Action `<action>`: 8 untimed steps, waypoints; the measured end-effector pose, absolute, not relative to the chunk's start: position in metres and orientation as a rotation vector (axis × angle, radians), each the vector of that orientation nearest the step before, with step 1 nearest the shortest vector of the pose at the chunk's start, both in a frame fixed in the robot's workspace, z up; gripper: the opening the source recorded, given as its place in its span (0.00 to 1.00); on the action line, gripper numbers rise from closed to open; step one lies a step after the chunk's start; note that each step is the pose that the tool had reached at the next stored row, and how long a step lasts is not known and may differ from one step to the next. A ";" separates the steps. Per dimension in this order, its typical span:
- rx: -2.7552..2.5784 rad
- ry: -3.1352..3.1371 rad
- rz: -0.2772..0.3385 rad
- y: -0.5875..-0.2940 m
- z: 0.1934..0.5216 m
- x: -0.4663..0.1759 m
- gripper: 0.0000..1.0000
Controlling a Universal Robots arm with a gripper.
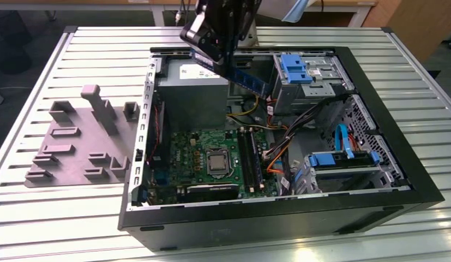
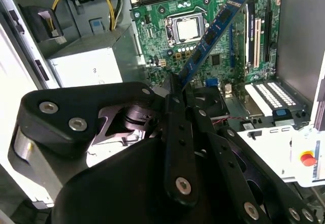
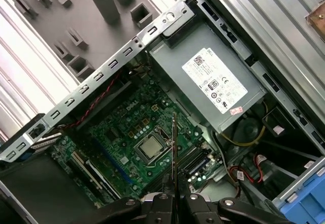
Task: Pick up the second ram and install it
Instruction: 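Insert the second ram into the second slot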
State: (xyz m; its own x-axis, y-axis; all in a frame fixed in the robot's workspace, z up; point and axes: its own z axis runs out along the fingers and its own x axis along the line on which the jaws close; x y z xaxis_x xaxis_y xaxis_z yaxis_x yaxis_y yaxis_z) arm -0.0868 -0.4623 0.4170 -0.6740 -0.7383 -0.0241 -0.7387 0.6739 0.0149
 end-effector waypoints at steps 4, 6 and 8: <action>-1.222 2.876 0.036 -0.462 0.417 -0.087 0.14; -1.204 2.884 0.036 -0.462 0.417 -0.087 0.14; -1.185 2.891 0.036 -0.462 0.417 -0.087 0.14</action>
